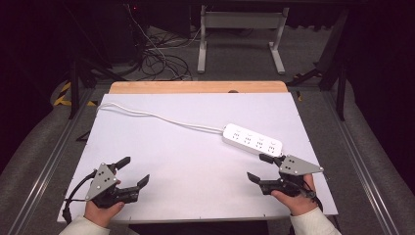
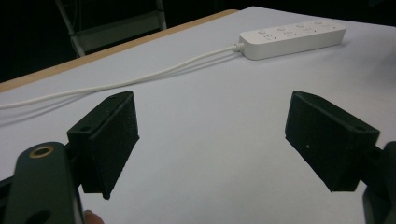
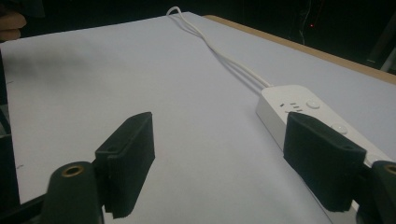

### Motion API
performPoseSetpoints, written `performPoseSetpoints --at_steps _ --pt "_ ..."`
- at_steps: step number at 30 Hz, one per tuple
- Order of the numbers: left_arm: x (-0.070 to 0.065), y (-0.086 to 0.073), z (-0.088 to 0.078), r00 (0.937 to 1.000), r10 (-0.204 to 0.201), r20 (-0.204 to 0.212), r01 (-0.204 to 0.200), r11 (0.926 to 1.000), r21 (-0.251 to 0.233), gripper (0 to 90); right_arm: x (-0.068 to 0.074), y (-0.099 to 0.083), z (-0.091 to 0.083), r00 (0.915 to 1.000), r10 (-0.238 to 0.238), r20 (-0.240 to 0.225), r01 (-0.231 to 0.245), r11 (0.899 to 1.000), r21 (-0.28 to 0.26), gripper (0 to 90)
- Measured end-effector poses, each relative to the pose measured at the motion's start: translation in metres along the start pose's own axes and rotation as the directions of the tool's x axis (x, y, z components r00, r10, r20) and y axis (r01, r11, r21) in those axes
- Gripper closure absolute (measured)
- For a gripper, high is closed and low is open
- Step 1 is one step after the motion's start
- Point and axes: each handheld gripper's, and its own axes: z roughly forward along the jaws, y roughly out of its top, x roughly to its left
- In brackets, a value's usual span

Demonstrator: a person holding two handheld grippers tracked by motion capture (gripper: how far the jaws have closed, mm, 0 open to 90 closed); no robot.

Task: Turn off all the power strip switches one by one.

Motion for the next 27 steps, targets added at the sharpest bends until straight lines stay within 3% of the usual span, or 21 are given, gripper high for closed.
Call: performPoseSetpoints --at_steps 1,6,15,21,27 --pt "0.0 0.0 0.0 0.9994 -0.032 0.012 0.032 0.9995 -0.005 17.6 0.0 0.0 0.0 1.0 -0.001 0.0 0.001 1.0 0.002 25.7" --pt "0.002 0.0 0.001 0.9983 -0.052 0.027 0.052 0.9986 -0.003 17.6 0.0 0.0 0.001 1.0 0.0 -0.001 0.0 1.0 0.004 25.6" --pt "-0.001 0.0 0.0 0.9999 0.01 -0.007 -0.01 0.9999 0.001 18.0 0.002 0.002 0.002 0.9995 -0.033 0.0 0.033 0.999 0.014 25.7" --pt "0.0 0.0 -0.001 0.9999 0.011 -0.012 -0.011 0.9999 0.003 18.0 0.004 0.007 0.003 0.9982 -0.061 -0.004 0.061 0.998 0.028 30.5" --pt "-0.001 0.0 0.0 0.9999 0.004 -0.015 -0.004 0.9999 0.01 18.0 0.001 0.013 0.004 0.9991 -0.042 0.0 0.042 0.999 0.034 33.3"
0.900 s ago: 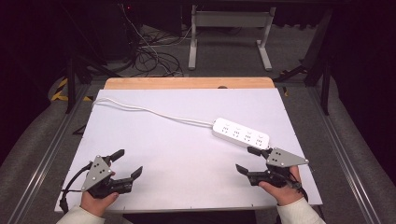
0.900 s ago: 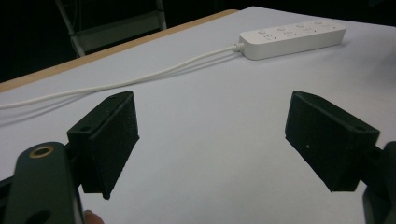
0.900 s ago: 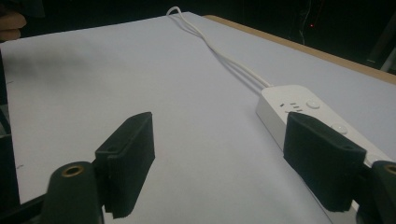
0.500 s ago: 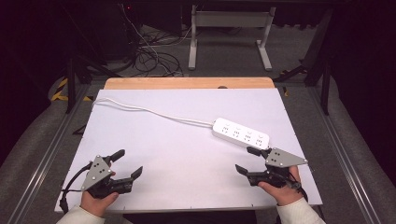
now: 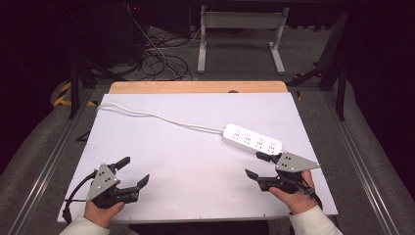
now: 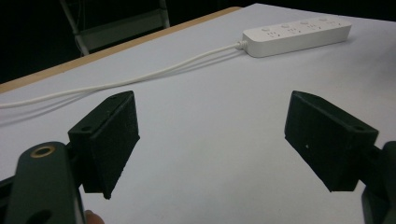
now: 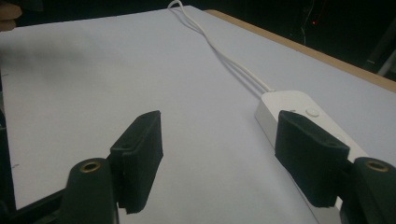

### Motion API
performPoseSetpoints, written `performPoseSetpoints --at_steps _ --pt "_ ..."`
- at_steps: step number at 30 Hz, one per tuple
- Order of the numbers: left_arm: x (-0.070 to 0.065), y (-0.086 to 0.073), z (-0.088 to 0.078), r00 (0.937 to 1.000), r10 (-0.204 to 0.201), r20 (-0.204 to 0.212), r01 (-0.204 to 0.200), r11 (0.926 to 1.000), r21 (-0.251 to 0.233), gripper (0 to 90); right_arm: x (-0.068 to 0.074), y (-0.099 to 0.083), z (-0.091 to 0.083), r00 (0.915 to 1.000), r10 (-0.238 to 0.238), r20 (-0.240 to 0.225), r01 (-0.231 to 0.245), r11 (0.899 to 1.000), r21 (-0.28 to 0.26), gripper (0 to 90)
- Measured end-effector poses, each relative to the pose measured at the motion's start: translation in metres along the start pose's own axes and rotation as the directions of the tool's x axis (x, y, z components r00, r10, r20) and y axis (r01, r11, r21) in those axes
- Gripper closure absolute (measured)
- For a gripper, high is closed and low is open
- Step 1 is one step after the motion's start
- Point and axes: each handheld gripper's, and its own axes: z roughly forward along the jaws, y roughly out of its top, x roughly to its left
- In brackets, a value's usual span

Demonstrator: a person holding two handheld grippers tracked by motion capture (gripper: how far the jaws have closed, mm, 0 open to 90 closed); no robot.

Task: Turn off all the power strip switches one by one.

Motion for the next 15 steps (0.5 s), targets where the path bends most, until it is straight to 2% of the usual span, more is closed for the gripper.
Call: performPoseSetpoints --at_steps 4,11,15 --pt "0.0 0.0 0.0 1.0 0.001 -0.003 -0.001 1.0 0.001 18.0 -0.004 0.007 -0.001 0.9998 0.017 0.012 -0.017 1.0 0.017 34.6" --pt "0.0 0.0 0.001 1.0 0.003 -0.008 -0.003 1.0 0.004 18.0 -0.012 0.016 0.0 0.9999 0.006 0.016 -0.006 1.0 0.026 35.9" --pt "0.0 0.0 0.0 1.0 0.001 -0.01 -0.001 1.0 0.003 18.0 -0.024 0.022 0.001 0.9992 0.024 0.031 -0.025 0.999 0.023 38.1"
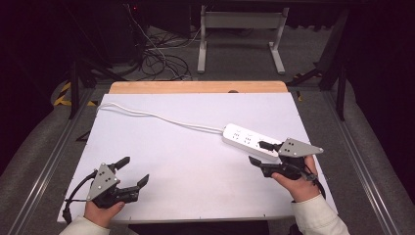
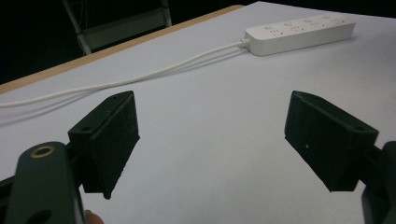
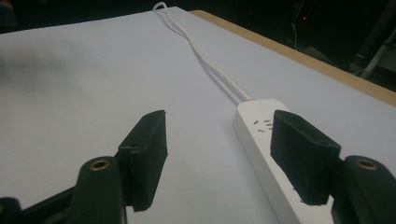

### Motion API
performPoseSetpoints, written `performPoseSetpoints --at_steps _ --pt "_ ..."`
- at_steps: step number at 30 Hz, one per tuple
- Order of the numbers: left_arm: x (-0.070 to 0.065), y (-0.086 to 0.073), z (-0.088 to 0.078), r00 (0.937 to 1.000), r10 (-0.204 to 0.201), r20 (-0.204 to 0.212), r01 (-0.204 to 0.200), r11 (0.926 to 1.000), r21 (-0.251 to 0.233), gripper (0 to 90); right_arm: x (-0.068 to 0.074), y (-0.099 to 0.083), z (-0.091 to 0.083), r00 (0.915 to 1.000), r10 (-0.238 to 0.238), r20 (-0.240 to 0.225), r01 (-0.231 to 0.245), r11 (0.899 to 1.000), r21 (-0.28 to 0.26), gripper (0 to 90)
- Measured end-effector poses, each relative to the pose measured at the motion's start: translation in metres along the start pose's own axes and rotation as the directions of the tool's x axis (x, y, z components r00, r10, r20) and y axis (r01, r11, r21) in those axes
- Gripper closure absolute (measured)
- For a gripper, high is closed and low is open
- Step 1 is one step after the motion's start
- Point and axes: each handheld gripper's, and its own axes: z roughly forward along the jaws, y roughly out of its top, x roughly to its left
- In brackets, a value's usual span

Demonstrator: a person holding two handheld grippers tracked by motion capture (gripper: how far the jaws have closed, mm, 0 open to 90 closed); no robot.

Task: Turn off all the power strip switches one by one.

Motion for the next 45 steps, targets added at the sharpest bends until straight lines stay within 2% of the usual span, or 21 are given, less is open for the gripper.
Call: performPoseSetpoints --at_steps 8,13,17,22,25,29,30,33,34,35,39,42,45 --pt "0.0 0.0 0.0 0.9999 0.011 0.0 -0.011 0.9999 0.001 18.0 -0.015 0.009 0.003 0.9998 0.01 0.014 -0.01 1.0 0.0 38.9" --pt "0.0 0.0 0.0 1.0 -0.001 0.001 0.001 1.0 -0.001 18.0 -0.026 0.009 0.007 0.999 0.027 0.035 -0.028 1.0 0.008 38.9" --pt "0.001 0.0 0.0 0.9999 0.013 0.004 -0.013 0.9999 0.001 18.0 -0.037 0.009 0.011 0.9978 0.037 0.054 -0.038 0.999 0.012 40.1" --pt "0.001 0.0 0.0 0.9999 0.012 0.004 -0.012 0.9999 0.001 18.0 -0.046 0.007 0.014 0.9958 0.049 0.078 -0.051 0.998 0.032 43.7" --pt "0.001 0.0 0.0 0.9999 0.011 0.004 -0.011 0.9999 0.003 18.0 -0.051 0.004 0.016 0.9928 0.072 0.096 -0.077 0.996 0.047 56.1" --pt "0.001 0.0 0.0 0.9999 0.014 0.004 -0.014 0.9999 0.002 18.0 -0.055 0.004 0.017 0.9924 0.065 0.105 -0.07 0.997 0.046 59.3" --pt "0.0 0.0 0.0 1.0 0.004 0.006 -0.004 1.0 0.0 18.0 -0.058 0.003 0.017 0.9912 0.054 0.121 -0.06 0.997 0.048 61.8" --pt "0.0 0.0 0.0 1.0 0.006 0.005 -0.006 1.0 -0.001 18.0 -0.06 0.002 0.018 0.9905 0.035 0.133 -0.041 0.998 0.04 62.7" --pt "0.0 0.0 0.0 1.0 0.007 0.005 -0.007 1.0 -0.001 18.0 -0.061 0.002 0.018 0.9896 0.039 0.138 -0.046 0.998 0.045 69.0" --pt "0.0 0.0 0.0 1.0 0.007 0.005 -0.007 1.0 -0.001 18.0 -0.061 0.002 0.018 0.9896 0.039 0.138 -0.046 0.998 0.045 69.0" --pt "0.001 0.0 0.0 0.9999 0.012 0.004 -0.012 0.9999 0.002 18.0 -0.064 0.001 0.018 0.9843 0.036 0.173 -0.05 0.996 0.08 89.0" --pt "0.0 0.0 0.001 0.9999 0.014 0.009 -0.014 0.9999 0.005 18.0 -0.067 0.001 0.019 0.9825 0.056 0.178 -0.07 0.994 0.078 90.0" --pt "0.0 0.0 0.0 0.9998 0.017 0.005 -0.017 0.9999 0.002 18.0 -0.07 -0.002 0.023 0.9768 0.061 0.205 -0.093 0.984 0.15 90.0"
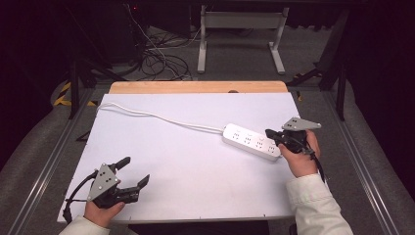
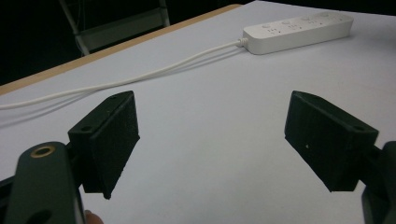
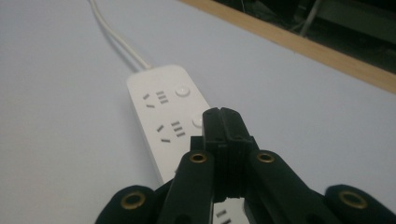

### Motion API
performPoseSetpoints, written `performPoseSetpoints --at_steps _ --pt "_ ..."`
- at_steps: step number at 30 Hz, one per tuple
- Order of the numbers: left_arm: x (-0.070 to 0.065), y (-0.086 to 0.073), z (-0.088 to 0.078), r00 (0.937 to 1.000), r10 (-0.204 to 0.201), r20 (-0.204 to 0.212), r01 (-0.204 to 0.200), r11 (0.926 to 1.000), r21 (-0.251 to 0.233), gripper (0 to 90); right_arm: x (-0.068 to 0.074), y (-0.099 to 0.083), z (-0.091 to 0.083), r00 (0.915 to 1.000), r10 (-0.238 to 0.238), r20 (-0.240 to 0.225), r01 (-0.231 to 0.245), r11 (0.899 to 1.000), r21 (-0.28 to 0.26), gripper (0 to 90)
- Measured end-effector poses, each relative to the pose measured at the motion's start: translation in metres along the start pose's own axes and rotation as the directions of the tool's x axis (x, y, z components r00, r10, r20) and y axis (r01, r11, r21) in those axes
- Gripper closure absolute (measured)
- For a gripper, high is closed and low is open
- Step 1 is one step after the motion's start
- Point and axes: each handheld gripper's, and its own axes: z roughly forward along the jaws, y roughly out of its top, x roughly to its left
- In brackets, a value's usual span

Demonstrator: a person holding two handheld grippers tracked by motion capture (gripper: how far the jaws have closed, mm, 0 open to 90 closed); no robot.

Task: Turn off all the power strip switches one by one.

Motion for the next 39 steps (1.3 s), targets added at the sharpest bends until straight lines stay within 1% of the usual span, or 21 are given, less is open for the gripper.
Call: performPoseSetpoints --at_steps 2,3,4,5,6,8,9,11,14,15,16,18,20,25,28,32,34,35,39 --pt "0.001 0.0 0.0 1.0 0.002 -0.001 -0.002 1.0 0.0 18.0 -0.001 -0.002 0.003 0.9999 0.006 0.012 -0.006 0.999 0.045 90.0" --pt "0.001 0.0 0.0 1.0 0.002 -0.001 -0.002 1.0 0.0 18.0 -0.001 -0.002 0.003 0.9999 0.006 0.012 -0.006 0.999 0.045 90.0" --pt "0.001 0.0 0.0 1.0 0.002 -0.002 -0.002 1.0 0.0 18.0 -0.002 -0.004 0.007 0.9994 0.011 0.032 -0.013 0.997 0.081 90.0" --pt "0.001 0.0 0.0 1.0 -0.001 -0.003 0.001 1.0 -0.001 18.0 -0.003 -0.005 0.008 0.999 0.014 0.043 -0.018 0.995 0.097 90.0" --pt "0.0 0.0 0.0 1.0 0.0 -0.003 0.0 1.0 -0.002 18.0 -0.003 -0.005 0.008 0.999 0.014 0.043 -0.018 0.995 0.097 90.0" --pt "0.0 0.0 0.0 1.0 -0.006 -0.001 0.006 1.0 -0.004 18.0 -0.004 -0.006 0.011 0.998 0.023 0.06 -0.03 0.992 0.126 90.0" --pt "0.0 0.0 0.0 1.0 0.0 -0.003 0.0 1.0 -0.002 18.0 -0.005 -0.007 0.012 0.9971 0.025 0.073 -0.035 0.989 0.145 90.0" --pt "0.0 0.0 0.0 1.0 0.0 -0.003 0.0 1.0 -0.001 18.0 -0.007 -0.01 0.014 0.9963 0.034 0.078 -0.047 0.984 0.171 90.0" --pt "0.001 0.0 0.0 1.0 -0.001 -0.004 0.001 1.0 -0.001 18.0 -0.009 -0.013 0.016 0.9955 0.033 0.089 -0.05 0.978 0.2 90.0" --pt "0.001 0.0 0.0 1.0 -0.001 -0.004 0.001 1.0 -0.001 18.0 -0.01 -0.014 0.017 0.9945 0.042 0.096 -0.062 0.975 0.212 90.0" --pt "0.001 0.0 0.0 1.0 -0.001 -0.004 0.001 1.0 -0.001 18.0 -0.01 -0.014 0.017 0.9945 0.042 0.096 -0.062 0.975 0.212 90.0" --pt "0.001 0.0 0.0 1.0 -0.002 -0.004 0.002 1.0 -0.001 18.0 -0.012 -0.016 0.018 0.9937 0.045 0.103 -0.067 0.972 0.227 90.0" --pt "0.001 0.0 0.0 1.0 0.001 -0.003 -0.001 1.0 0.0 18.0 -0.013 -0.017 0.018 0.9933 0.043 0.107 -0.067 0.971 0.23 90.0" --pt "0.001 0.0 0.0 1.0 0.002 -0.003 -0.002 1.0 0.001 18.0 -0.015 -0.019 0.02 0.992 0.06 0.111 -0.085 0.967 0.239 90.0" --pt "0.001 0.0 0.0 1.0 0.002 -0.001 -0.002 1.0 0.002 18.0 -0.016 -0.02 0.021 0.9913 0.061 0.116 -0.088 0.966 0.245 90.0" --pt "0.001 0.0 0.0 1.0 0.004 -0.001 -0.004 1.0 0.004 17.9 -0.016 -0.021 0.022 0.9917 0.063 0.112 -0.089 0.965 0.245 90.0" --pt "0.001 0.0 0.0 1.0 0.004 -0.002 -0.004 1.0 0.003 17.9 -0.015 -0.022 0.022 0.9918 0.07 0.107 -0.095 0.964 0.249 90.0" --pt "0.001 0.0 0.0 1.0 0.004 -0.002 -0.004 1.0 0.003 17.9 -0.016 -0.022 0.023 0.9912 0.082 0.104 -0.106 0.963 0.248 90.0" --pt "0.0 0.0 0.0 1.0 0.001 -0.001 -0.001 1.0 0.003 17.9 -0.015 -0.022 0.024 0.9913 0.074 0.109 -0.1 0.963 0.252 90.0"
